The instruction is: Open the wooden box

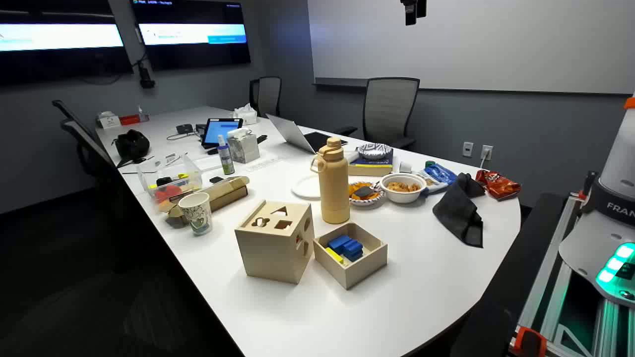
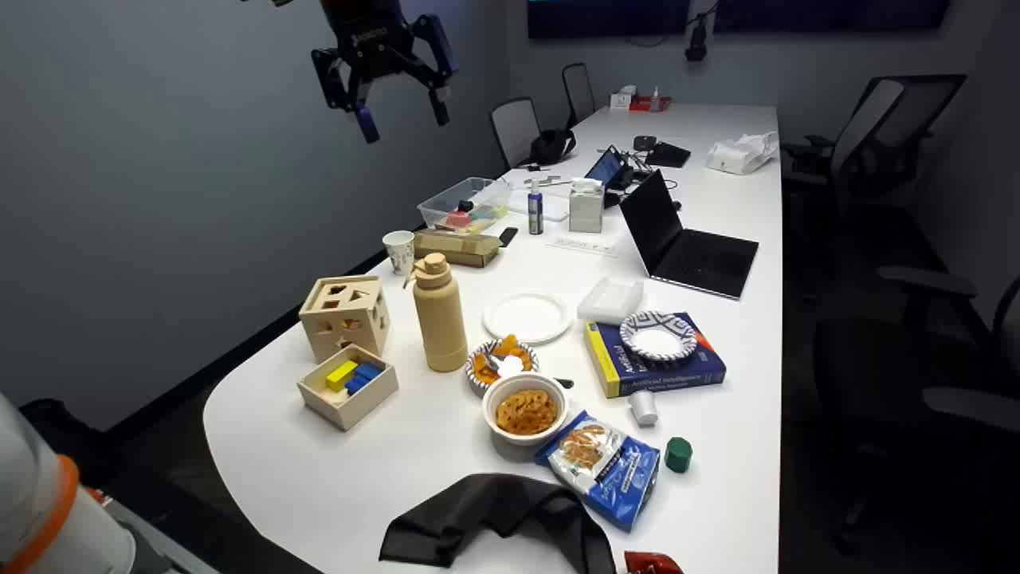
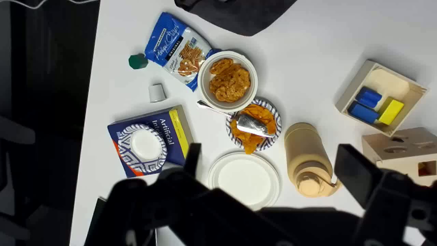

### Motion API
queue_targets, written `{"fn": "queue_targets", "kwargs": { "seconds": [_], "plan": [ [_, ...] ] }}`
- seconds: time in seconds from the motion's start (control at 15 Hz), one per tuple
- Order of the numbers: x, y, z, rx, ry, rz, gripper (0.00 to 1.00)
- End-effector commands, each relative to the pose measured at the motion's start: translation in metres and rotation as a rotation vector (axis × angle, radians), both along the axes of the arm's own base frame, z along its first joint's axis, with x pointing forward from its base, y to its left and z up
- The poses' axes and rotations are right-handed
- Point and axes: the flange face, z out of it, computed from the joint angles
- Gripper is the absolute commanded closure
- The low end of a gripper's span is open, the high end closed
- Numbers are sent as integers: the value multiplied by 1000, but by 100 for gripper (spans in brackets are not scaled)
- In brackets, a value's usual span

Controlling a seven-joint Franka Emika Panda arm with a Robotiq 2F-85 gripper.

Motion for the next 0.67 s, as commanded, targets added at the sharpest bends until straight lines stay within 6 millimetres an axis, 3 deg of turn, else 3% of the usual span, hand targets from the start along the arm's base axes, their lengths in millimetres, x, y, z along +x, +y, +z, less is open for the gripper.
{"fn": "queue_targets", "kwargs": {
  "seconds": [0.0, 0.47, 0.6],
  "plan": [
    [0, 0, 1, 0, 0, 0, 0],
    [0, 0, 1, 0, 0, 0, 0],
    [11, 20, -4, 42, 1, -32, 0]
  ]
}}
